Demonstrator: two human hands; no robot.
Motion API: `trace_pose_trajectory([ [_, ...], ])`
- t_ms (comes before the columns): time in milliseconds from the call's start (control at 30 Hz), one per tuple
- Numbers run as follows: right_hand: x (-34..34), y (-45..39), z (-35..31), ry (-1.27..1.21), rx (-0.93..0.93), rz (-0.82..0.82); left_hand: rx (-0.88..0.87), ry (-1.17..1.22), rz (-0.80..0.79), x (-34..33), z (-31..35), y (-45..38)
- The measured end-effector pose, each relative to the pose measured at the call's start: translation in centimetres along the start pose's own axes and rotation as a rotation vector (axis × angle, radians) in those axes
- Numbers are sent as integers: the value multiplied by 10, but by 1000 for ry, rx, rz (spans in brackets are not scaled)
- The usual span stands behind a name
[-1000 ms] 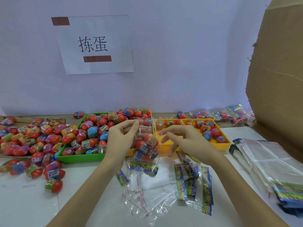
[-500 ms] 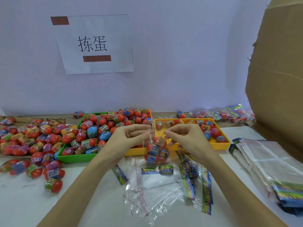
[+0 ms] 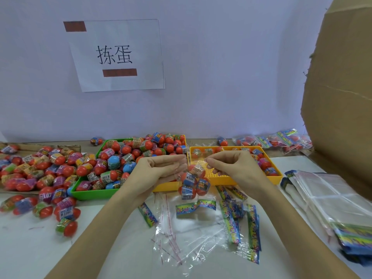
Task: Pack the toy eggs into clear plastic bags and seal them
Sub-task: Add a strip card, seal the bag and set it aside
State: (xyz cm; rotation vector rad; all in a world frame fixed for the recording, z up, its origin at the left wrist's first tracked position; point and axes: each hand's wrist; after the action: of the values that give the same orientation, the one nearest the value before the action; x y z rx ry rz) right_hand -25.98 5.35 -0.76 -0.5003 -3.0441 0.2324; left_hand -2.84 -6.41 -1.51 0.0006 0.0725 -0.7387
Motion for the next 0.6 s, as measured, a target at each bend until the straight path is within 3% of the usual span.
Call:
trace_pose_trajectory([
  [267, 7, -1, -5, -27, 23, -132, -31, -21, -86, 10, 4, 2],
  [600, 6, -2, 0, 79, 59, -120, -153, -337, -146, 18, -2, 2],
])
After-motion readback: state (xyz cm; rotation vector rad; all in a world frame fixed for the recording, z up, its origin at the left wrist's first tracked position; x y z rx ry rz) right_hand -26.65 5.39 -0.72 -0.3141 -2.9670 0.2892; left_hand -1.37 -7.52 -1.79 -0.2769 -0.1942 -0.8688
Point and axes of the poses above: each hand's wrist, its own y-axis away from the middle knuckle, its own x-axis out of the back of the hand, z = x × y, and after that the axes turned 7 degrees about -y, right-handed
